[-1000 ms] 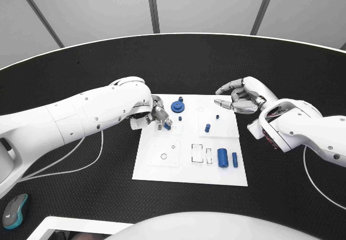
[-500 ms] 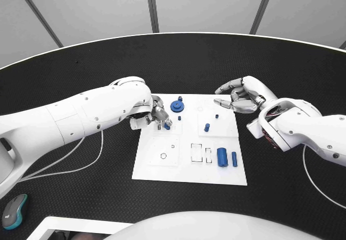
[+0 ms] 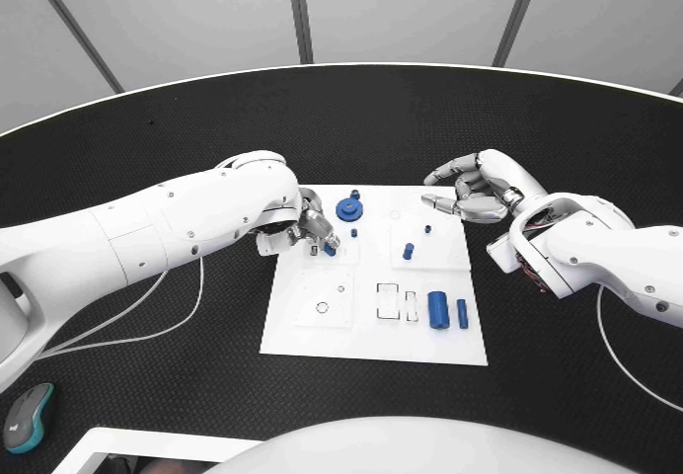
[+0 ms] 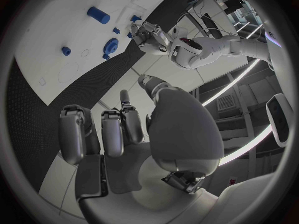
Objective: Assemble the parts on the task board
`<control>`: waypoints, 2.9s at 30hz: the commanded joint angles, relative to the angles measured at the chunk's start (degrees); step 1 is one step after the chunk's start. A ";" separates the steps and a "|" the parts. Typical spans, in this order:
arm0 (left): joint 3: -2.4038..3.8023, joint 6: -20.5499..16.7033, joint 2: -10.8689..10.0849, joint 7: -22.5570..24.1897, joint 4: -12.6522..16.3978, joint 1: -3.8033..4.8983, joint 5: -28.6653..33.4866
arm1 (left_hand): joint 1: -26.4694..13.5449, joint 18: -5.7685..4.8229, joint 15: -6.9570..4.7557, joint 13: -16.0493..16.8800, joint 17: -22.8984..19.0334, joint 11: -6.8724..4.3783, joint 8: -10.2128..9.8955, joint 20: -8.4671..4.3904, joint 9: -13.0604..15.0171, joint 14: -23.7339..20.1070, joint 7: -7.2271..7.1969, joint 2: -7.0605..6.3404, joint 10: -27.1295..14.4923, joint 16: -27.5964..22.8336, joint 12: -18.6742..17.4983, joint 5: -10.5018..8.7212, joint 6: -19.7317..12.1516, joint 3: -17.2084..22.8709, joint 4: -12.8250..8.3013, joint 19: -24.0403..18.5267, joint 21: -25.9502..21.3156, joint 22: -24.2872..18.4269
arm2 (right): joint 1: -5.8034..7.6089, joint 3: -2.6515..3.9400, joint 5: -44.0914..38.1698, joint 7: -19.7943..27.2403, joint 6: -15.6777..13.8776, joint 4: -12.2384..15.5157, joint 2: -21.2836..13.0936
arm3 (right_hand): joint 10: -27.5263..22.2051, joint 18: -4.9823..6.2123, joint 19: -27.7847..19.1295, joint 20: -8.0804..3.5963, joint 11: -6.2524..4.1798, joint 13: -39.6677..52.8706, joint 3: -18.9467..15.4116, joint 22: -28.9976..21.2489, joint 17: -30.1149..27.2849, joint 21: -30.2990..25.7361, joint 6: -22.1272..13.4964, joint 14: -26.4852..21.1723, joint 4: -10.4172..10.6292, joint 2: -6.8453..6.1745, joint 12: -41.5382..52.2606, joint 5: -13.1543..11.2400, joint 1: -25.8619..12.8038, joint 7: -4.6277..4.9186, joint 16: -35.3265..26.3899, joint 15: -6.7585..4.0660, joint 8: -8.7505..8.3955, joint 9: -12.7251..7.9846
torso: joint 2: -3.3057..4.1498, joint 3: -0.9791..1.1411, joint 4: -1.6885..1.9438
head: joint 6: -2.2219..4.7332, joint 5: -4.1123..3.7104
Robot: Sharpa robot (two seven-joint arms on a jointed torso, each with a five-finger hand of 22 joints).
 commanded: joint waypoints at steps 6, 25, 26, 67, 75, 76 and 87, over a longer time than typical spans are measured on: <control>-0.01 0.37 0.00 -0.27 -0.07 0.00 0.00 | 0.12 -1.19 -0.45 -0.24 12.33 -0.44 0.49 -0.06 0.32 5.29 -0.60 0.73 0.34 0.29 -0.29 -0.04 0.88 7.42 -7.91 0.57 0.35 0.12 | 0.00 0.00 0.00 -0.02 -0.01 0.03 -0.06 | 0.23 0.43 3.19 -0.50 -0.15 7.14 0.02 10.05 11.82 -0.28 0.32 5.11 0.40 0.39 0.23 0.24 0.22 0.00 -0.36 -0.44 0.28 0.08 | 0.02 -0.01 -0.02 | -0.02 -0.01; -0.02 -0.44 0.15 -0.75 -0.25 -0.01 -0.02 | -0.32 -1.25 -0.82 -1.01 12.39 -0.92 1.38 -0.22 1.55 5.31 -1.17 1.03 1.11 0.31 -0.54 -0.45 1.14 6.26 -7.50 0.74 0.45 0.44 | 0.00 0.00 0.00 -0.02 -0.06 0.08 -0.12 | 0.24 0.44 3.18 -0.52 -0.17 7.11 -0.03 10.03 11.77 -0.33 0.35 5.10 0.52 0.39 0.21 0.28 0.15 -0.02 -0.39 -0.45 0.35 0.09 | 0.02 -0.01 -0.01 | -0.23 -0.07; -0.02 -0.41 0.20 -0.75 -0.27 -0.02 -0.02 | -0.32 -1.25 -0.82 -1.01 12.39 -0.92 1.38 -0.22 1.55 5.31 -1.17 1.03 1.11 0.31 -0.54 -0.45 1.14 6.26 -7.50 0.74 0.45 0.44 | 0.00 0.00 0.00 -0.02 -0.06 0.09 -0.12 | 0.24 0.44 3.18 -0.52 -0.18 7.10 -0.03 10.03 11.78 -0.33 0.35 5.11 0.54 0.39 0.20 0.32 0.15 -0.03 -0.39 -0.46 0.36 0.09 | 0.04 0.00 -0.01 | -0.22 -0.08; -0.07 0.60 1.89 -1.25 -2.12 -0.58 -0.01 | -0.85 -1.31 -1.14 -2.37 12.38 -1.32 1.87 -0.48 2.65 5.31 -1.69 2.05 1.51 0.30 -1.24 -2.24 1.24 4.91 -6.58 0.88 0.47 0.66 | 0.01 0.01 0.00 -0.05 -0.19 0.65 -0.64 | 0.24 0.44 3.18 -0.52 -0.18 7.10 -0.03 10.03 11.78 -0.33 0.35 5.11 0.54 0.39 0.20 0.32 0.15 -0.03 -0.39 -0.46 0.36 0.09 | 0.01 0.06 -0.02 | -0.83 -0.96; -0.08 0.85 2.00 -1.44 -2.42 -0.63 0.01 | -1.66 -1.33 -1.26 -2.68 12.37 -1.50 1.84 -0.59 3.21 5.31 -1.96 1.99 1.69 0.29 -1.23 -3.65 1.01 3.17 -5.65 0.93 0.43 0.74 | 0.01 0.01 0.00 -0.05 -0.27 0.69 -0.74 | 0.15 0.48 3.12 -0.55 -0.20 6.99 -0.06 9.89 11.67 -0.51 0.35 5.08 0.58 0.36 0.08 0.45 0.17 -0.04 -0.46 -0.48 0.41 0.10 | -0.05 -0.01 0.00 | -0.83 -1.08; -0.08 0.92 1.99 -1.45 -2.43 -0.63 0.01 | -2.06 -1.34 -1.34 -2.74 12.37 -1.61 1.74 -0.62 3.33 5.31 -2.13 1.70 1.72 0.29 -1.18 -4.04 0.94 2.28 -5.26 0.95 0.41 0.77 | 0.01 0.01 0.00 -0.05 -0.28 0.69 -0.74 | 0.15 0.48 3.12 -0.55 -0.20 6.99 -0.06 9.89 11.67 -0.51 0.35 5.08 0.58 0.36 0.08 0.45 0.17 -0.04 -0.46 -0.48 0.41 0.10 | -0.07 -0.01 0.01 | -0.85 -1.08; -0.09 1.40 1.75 -1.54 -2.45 -0.65 0.02 | -3.64 -1.36 -1.72 -3.09 12.39 -2.03 0.93 -0.93 3.34 5.31 -2.75 0.63 1.48 0.29 -0.97 -5.80 1.67 -1.63 -2.75 1.03 0.31 0.83 | 0.01 0.01 0.00 -0.01 -0.37 0.58 -0.71 | 0.08 0.49 3.10 -0.55 -0.19 6.91 -0.11 9.85 11.63 -0.56 0.28 5.07 0.64 0.29 -0.01 0.47 0.10 -0.04 -0.48 -0.48 0.39 0.08 | -0.06 -0.07 0.00 | -0.85 -1.00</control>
